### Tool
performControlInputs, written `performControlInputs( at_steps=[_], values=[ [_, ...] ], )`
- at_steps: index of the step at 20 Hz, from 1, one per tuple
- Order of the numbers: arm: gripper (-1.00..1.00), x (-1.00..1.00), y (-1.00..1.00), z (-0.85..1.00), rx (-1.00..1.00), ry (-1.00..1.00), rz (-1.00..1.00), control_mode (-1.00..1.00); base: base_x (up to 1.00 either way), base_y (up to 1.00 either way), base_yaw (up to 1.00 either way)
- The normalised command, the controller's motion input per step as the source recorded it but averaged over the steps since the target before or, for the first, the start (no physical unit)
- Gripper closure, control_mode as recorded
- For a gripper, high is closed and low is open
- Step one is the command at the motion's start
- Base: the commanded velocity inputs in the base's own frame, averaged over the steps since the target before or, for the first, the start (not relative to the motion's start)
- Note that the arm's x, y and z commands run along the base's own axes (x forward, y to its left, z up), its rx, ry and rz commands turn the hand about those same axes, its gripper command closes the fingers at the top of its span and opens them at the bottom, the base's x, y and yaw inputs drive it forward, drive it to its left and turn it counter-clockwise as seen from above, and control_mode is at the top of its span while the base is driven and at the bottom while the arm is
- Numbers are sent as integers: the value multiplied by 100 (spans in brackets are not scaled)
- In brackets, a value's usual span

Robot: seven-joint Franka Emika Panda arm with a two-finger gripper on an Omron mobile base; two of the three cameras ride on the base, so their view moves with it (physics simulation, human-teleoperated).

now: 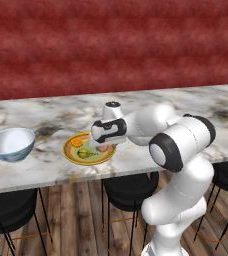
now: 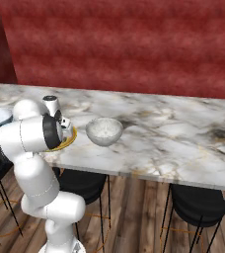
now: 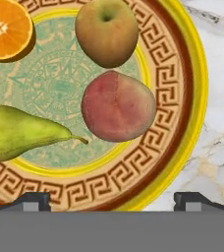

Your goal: Take the fruits from the plate on the dining counter and place two fruits in each bowl.

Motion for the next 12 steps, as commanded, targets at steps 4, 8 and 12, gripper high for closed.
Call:
performControlInputs(
  at_steps=[4, 8, 12],
  values=[
    [-100, 19, 8, -14, 0, 0, 0, -100, 0, 0, 0],
    [-100, 19, 0, 0, 0, 0, 0, -100, 0, 0, 0],
    [-100, 14, 0, -4, 0, 0, 0, -100, 0, 0, 0]
  ],
)
